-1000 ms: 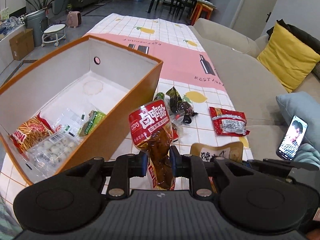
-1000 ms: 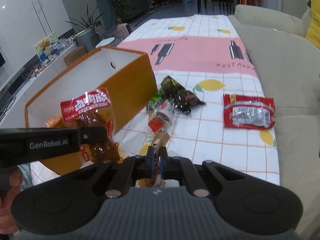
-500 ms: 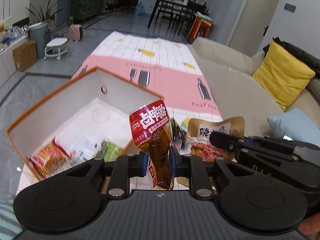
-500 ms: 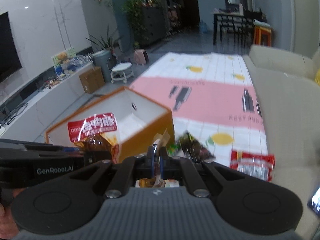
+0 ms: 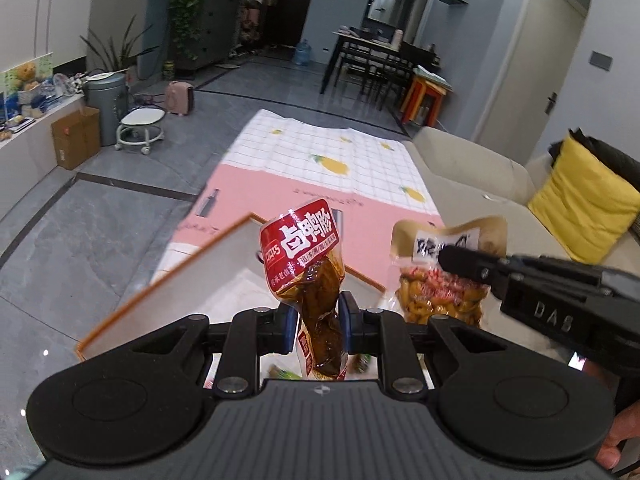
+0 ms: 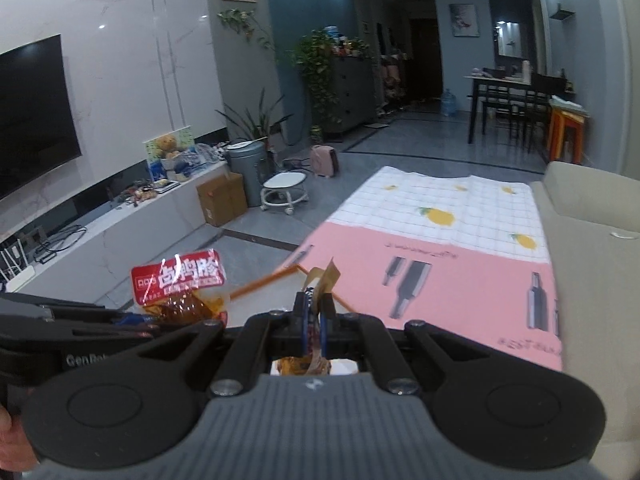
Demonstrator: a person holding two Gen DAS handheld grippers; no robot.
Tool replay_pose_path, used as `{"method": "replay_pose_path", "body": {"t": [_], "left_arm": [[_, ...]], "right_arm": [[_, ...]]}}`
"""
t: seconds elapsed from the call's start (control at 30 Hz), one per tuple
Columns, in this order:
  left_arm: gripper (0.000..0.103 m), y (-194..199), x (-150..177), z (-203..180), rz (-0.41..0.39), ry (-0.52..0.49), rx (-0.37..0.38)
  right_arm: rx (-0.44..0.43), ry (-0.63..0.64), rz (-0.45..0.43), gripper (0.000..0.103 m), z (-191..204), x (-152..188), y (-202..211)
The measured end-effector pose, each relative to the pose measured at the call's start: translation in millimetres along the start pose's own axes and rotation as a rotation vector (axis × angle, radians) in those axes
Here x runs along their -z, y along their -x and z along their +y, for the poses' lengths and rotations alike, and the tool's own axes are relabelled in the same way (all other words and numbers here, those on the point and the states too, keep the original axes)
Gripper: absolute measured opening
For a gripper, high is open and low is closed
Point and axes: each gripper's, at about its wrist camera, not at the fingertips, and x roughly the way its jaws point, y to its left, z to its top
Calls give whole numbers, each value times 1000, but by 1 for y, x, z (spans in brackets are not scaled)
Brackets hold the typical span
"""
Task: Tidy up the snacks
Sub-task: 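Lower both packets into the box and open both grippers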
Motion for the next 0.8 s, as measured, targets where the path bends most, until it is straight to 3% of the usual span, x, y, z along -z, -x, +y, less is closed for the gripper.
{"method": "replay_pose_path", "body": {"t": [0.2,0.47,0.8], "left_arm": [[23,-18,-9,19,31,-27,-39],[23,-74,2,50,174,-67,-131],[23,-114,14,77,310,-63,-149]], "right_arm": [[-30,16,47,1,18,-8,-45],[-48,17,156,0,35,8,-104],[-59,-5,267,0,43,33,-157]]}}
